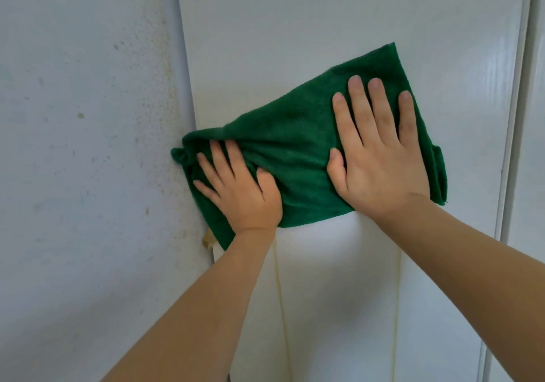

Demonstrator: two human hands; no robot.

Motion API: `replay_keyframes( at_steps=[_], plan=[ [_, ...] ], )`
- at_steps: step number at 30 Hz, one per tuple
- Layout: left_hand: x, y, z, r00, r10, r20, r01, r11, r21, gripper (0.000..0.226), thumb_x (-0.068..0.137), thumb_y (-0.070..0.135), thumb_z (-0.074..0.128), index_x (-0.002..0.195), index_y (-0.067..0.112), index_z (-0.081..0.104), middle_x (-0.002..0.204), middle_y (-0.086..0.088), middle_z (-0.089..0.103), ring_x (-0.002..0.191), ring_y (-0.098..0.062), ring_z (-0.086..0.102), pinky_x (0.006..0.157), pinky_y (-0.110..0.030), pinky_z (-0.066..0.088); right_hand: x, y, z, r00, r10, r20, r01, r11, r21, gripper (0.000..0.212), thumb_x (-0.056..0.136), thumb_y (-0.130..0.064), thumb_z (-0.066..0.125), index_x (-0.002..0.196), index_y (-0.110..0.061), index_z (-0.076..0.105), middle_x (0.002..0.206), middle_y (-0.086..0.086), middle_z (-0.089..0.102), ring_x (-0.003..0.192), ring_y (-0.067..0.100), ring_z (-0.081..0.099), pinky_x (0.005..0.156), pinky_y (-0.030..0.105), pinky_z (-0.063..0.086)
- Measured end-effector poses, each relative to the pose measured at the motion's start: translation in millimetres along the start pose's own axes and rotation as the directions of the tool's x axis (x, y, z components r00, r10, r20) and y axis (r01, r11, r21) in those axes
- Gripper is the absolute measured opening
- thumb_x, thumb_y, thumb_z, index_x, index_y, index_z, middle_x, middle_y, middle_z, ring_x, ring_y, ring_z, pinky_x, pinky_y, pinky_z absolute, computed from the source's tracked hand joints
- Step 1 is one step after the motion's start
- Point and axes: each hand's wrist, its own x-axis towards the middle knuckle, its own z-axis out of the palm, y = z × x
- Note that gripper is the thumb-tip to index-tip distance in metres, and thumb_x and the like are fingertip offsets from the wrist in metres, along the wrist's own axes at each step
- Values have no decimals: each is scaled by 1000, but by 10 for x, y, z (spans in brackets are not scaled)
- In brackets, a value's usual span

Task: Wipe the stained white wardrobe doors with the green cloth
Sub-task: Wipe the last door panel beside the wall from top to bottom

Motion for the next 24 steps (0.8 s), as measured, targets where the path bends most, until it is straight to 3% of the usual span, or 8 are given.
replay_keyframes(
  at_steps=[3,7,9,11,13,15,20,24],
  plan=[
    [-93,-189,-6,832,544,106,-552,830,82,64,93,39,32,151,12,36,160,-19,34,151,-46,17,118,-70,9,-49,-91,8,1000,11,3,-11,1000,20,69,100,-40,28,157,-5,12,164,17,5,151,35,3,121,54,-3],
    [-68,-219,-2,744,663,87,-668,742,59,61,93,37,36,150,18,37,159,-14,38,151,-40,21,119,-68,10,-105,-194,59,1000,25,0,-25,999,24,69,102,-43,28,157,-5,10,165,16,4,152,34,2,121,54,-4],
    [-127,-229,11,845,528,78,-533,844,59,63,90,36,35,151,21,38,160,-9,36,152,-34,21,121,-64,7,-111,-194,67,1000,27,-8,-27,999,30,68,102,-39,30,157,-6,10,165,16,5,152,34,3,121,54,-3],
    [-216,-123,8,995,101,8,-101,995,11,69,86,36,29,154,26,35,163,-3,30,154,-29,17,123,-59,2,-106,-187,70,999,30,-16,-30,999,36,68,100,-37,30,157,-6,12,165,16,6,151,34,5,121,55,-2],
    [-307,95,4,914,-404,-31,400,912,-95,73,84,34,23,157,30,29,166,4,23,155,-23,11,123,-61,0,-115,-193,75,1000,25,-13,-24,999,39,68,98,-35,31,157,-7,14,164,16,8,151,34,7,121,55,-1],
    [-365,266,12,795,-607,-7,597,783,-174,75,84,28,22,158,33,24,167,8,18,155,-20,7,122,-60,-1,-116,-195,83,1000,13,-25,-12,999,34,66,98,-34,31,157,-8,17,164,15,10,151,33,9,121,55,0],
    [-408,405,44,765,-643,22,636,750,-184,76,84,30,17,159,31,19,168,7,13,156,-21,0,123,-56,-5,-101,-186,88,998,0,-58,2,999,42,64,99,-33,31,157,-9,21,164,14,14,151,33,11,122,54,2],
    [-593,442,143,908,-420,7,419,906,-58,66,97,39,29,160,26,12,168,-1,11,156,-31,1,122,-63,-1,-106,-150,86,999,-8,-44,11,998,64,65,98,-33,33,157,-9,22,164,13,14,151,32,11,122,53,2]
  ],
)
